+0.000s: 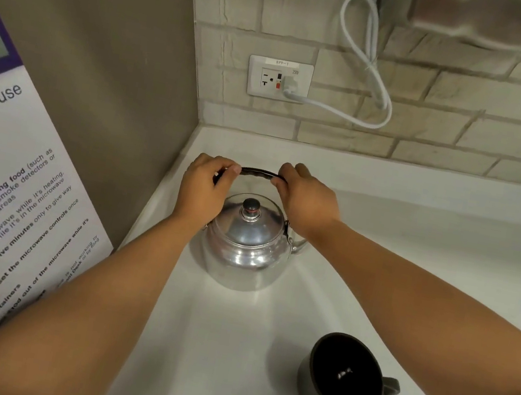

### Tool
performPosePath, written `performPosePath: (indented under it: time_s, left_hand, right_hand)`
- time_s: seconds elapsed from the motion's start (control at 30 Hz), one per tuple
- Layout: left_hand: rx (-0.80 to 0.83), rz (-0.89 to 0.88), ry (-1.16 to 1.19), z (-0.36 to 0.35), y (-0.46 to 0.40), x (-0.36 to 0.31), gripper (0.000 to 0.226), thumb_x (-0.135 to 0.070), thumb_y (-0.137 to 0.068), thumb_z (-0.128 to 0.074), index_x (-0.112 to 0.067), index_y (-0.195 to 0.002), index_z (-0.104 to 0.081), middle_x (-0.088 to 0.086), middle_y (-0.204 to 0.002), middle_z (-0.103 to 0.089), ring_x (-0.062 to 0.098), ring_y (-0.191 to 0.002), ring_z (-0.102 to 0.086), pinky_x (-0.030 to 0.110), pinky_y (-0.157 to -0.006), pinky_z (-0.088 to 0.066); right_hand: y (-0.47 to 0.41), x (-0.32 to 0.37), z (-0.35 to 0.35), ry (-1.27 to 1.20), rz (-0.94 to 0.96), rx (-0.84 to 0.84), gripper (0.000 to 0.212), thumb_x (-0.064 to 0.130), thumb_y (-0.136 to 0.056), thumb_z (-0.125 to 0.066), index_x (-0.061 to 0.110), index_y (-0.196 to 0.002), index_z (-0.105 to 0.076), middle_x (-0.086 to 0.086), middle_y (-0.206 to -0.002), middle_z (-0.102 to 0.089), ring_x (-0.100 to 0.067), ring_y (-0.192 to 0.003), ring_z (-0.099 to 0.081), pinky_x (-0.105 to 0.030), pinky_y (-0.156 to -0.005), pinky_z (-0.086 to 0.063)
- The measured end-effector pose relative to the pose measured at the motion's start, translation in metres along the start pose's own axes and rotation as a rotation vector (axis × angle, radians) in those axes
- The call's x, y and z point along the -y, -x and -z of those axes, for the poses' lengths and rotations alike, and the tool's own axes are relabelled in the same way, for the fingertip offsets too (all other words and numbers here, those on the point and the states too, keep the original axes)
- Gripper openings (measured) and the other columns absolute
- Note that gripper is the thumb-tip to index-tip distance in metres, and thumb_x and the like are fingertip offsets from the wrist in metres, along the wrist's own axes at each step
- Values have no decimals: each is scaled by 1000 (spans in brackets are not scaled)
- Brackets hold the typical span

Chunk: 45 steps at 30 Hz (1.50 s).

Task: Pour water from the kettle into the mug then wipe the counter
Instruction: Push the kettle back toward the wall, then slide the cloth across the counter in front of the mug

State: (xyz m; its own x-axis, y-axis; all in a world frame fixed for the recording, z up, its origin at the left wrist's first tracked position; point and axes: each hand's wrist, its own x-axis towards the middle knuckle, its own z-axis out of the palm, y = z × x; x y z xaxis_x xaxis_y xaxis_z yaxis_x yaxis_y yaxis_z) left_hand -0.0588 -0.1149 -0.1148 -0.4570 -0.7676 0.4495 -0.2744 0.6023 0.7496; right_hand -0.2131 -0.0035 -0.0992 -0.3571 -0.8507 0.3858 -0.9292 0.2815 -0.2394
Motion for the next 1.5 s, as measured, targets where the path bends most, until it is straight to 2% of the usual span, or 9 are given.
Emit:
performPosePath:
  time_s: [0.2,0.57,0.7,0.97,1.23,1.3,1.37,1.43,1.5]
  left_hand:
    - [94,155,-28,-1,-11,7,23,-33,-91,-64,-14,-97,-76,0,-89,-69,12,-79,-60,2,-62,-36]
    - [190,426,55,-7,-16,11,32,-40,-86,-68,-10,-90,-77,8,-92,-75,25,-89,-69,37,-83,-55]
    - [100,461,-29,-2,-15,2,45,-46,-86,-66,-12,-115,-67,10,-114,-69,27,-106,-62,34,-92,-49]
    - [-187,20,78,22,81,-69,24,-39,-88,-64,-26,-109,-61,-4,-99,-59,17,-98,-52,3,-75,-34]
    - [260,-26,-293,16,249,-55,32,-37,-92,-60,-15,-114,-67,4,-119,-62,25,-108,-55,34,-91,-43]
    - [378,-5,-418,15,274,-49,45,-40,-94,-54,-12,-129,-60,9,-136,-56,29,-123,-50,39,-102,-37]
    - [464,12,-486,14,289,-47,57,-45,-96,-42,-13,-142,-44,7,-151,-40,26,-138,-35,36,-113,-22]
    - [488,9,-505,12,293,-46,62,-48,-97,-34,-13,-147,-35,5,-156,-31,22,-144,-24,30,-115,-10]
    - [490,8,-514,11,291,-46,62,-48,-97,-32,-13,-148,-34,5,-157,-30,22,-145,-22,29,-116,-7]
  right_hand:
    - [-8,-7,-2,46,-50,121,39,43,-97,-37,19,-110,-63,-8,-102,-64,-32,-90,-62,-32,-64,-39]
    - [-13,-11,-5,-133,-194,280,38,48,-93,-44,24,-107,-70,-4,-105,-71,-26,-95,-63,-32,-72,-47]
    - [-9,-9,6,-218,-280,389,48,50,-93,-42,14,-115,-66,-8,-111,-69,-27,-102,-62,-32,-78,-45]
    - [104,-29,111,-373,-206,-26,31,45,-90,-52,26,-110,-66,7,-91,-63,-7,-77,-60,-30,-72,-50]
    - [345,-72,135,-72,-473,-10,27,16,-94,-46,18,-114,-64,-4,-111,-64,-26,-103,-53,-35,-77,-43]
    - [396,-68,126,-20,-491,167,37,23,-97,-39,18,-130,-54,-6,-136,-55,-30,-123,-47,-39,-95,-42]
    - [429,-63,113,21,-455,381,54,42,-99,-19,27,-150,-16,5,-161,-10,-23,-148,-9,-41,-119,-14]
    - [431,-68,102,44,-428,459,59,53,-91,2,37,-147,11,15,-156,18,-13,-146,20,-41,-120,8]
    - [406,-83,91,25,-400,465,56,55,-92,2,41,-144,15,12,-158,18,-15,-146,22,-43,-119,12]
